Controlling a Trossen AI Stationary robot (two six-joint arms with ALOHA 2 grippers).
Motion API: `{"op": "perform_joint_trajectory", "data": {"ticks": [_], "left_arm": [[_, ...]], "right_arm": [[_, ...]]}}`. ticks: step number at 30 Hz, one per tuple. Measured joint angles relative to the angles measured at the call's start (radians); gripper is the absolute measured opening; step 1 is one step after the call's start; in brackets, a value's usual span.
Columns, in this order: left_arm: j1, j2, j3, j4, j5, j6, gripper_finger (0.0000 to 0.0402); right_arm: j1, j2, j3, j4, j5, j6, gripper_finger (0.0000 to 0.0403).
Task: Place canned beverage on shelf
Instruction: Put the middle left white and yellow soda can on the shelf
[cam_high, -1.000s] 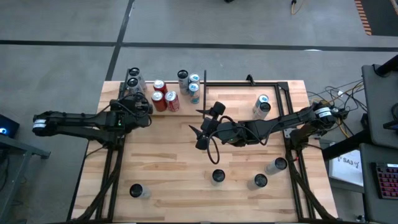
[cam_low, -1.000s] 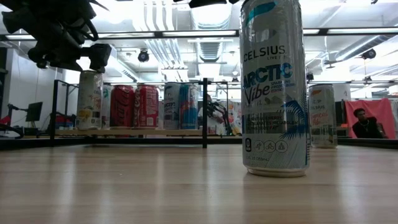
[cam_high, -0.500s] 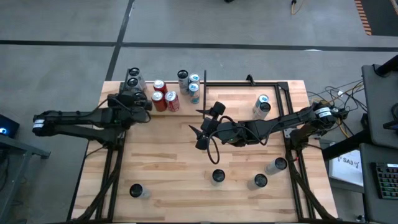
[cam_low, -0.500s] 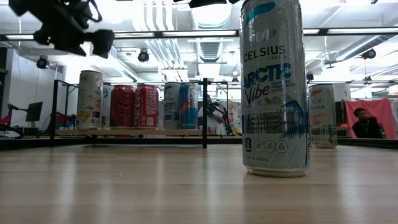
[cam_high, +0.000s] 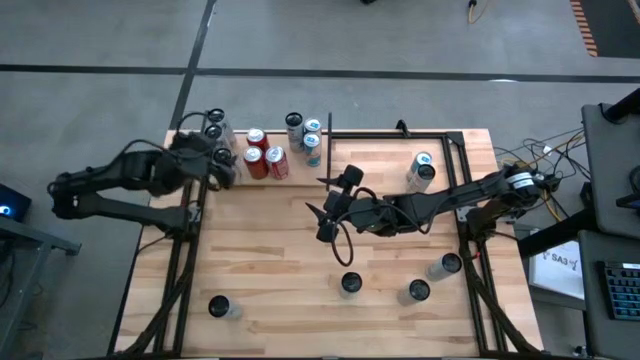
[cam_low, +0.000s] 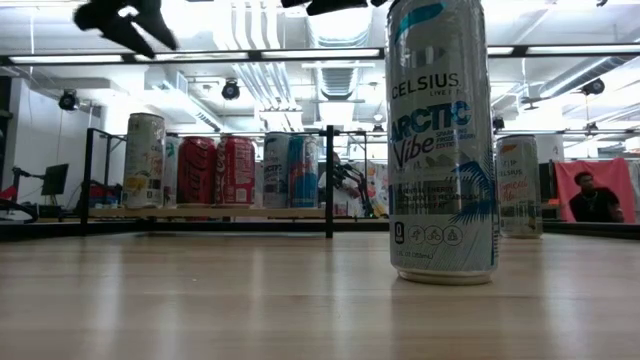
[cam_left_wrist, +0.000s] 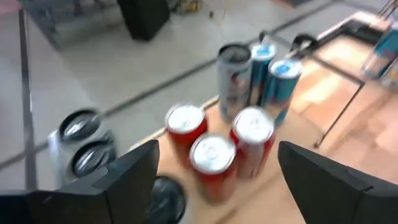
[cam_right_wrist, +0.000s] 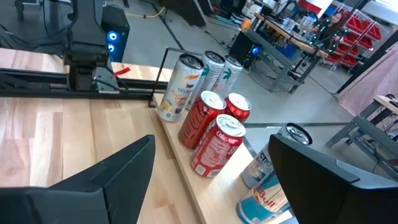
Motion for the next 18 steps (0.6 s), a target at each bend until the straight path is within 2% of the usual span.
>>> {"op": "perform_joint_trajectory", "data": {"ticks": [5, 8, 13, 18], "left_arm": [[0.005, 0.026, 0.143, -0.355, 0.073, -0.196, 0.0283], [0.005, 0.053, 0.186, -0.48, 0.122, -0.269, 0.0258], [0.006, 0.103, 0.192, -0.502, 0.137, -0.269, 0.0199], [0.027, 0.198, 0.201, -0.492, 0.16, -0.2, 0.0117]], "right_arm": [[0.002, -0.01, 0.0, 0.0, 0.0, -0.012, 0.0304], [0.002, -0.018, 0.0, -0.004, -0.001, -0.02, 0.0304], [0.002, -0.034, 0.0, -0.009, -0.002, -0.026, 0.0304], [0.002, -0.049, 0.0, -0.008, -0.002, -0.026, 0.0304]]}}
